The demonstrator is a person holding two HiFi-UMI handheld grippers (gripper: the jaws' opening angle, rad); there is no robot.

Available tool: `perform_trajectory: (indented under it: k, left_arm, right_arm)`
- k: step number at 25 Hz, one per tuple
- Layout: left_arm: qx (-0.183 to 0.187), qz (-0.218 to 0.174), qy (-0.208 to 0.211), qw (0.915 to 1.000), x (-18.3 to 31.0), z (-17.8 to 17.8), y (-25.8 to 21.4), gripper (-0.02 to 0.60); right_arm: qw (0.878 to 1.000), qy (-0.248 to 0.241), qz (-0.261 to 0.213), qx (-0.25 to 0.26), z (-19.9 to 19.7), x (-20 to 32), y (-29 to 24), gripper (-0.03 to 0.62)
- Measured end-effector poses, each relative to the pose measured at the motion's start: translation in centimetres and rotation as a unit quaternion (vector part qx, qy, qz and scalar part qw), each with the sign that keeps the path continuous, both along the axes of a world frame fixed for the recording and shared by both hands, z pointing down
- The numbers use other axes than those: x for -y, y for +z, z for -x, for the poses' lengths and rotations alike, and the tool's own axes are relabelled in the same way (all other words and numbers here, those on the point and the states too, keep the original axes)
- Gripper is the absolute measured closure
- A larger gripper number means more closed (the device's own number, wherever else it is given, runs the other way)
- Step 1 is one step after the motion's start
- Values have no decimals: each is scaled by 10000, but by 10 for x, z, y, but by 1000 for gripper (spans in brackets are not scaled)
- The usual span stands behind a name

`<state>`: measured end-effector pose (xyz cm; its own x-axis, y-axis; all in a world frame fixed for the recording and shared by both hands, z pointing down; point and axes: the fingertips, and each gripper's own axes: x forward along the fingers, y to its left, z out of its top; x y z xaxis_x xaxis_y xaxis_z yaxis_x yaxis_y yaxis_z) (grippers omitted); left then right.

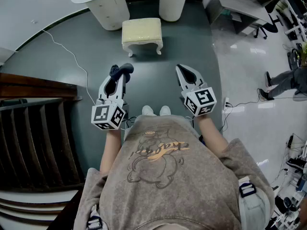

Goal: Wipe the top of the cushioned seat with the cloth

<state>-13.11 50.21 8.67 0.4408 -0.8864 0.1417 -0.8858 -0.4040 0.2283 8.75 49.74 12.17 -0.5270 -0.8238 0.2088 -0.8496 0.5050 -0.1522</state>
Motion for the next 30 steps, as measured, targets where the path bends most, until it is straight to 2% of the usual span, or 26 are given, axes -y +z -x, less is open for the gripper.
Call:
perform_trajectory:
  k: [9,20,30]
  left_arm:
    - [-26,-51,204,9998,5,15,1,486]
    - [-38,-67,442,9990,24,48,13,486]
    - [-111,-29,300,9995,85,55,28,486]
  right_arm:
    - [9997,109,-23,196,23,-2,3,600]
    - [9994,328,11,44,57,4,13,599]
    - [9989,458,-93,85,56,63,19,599]
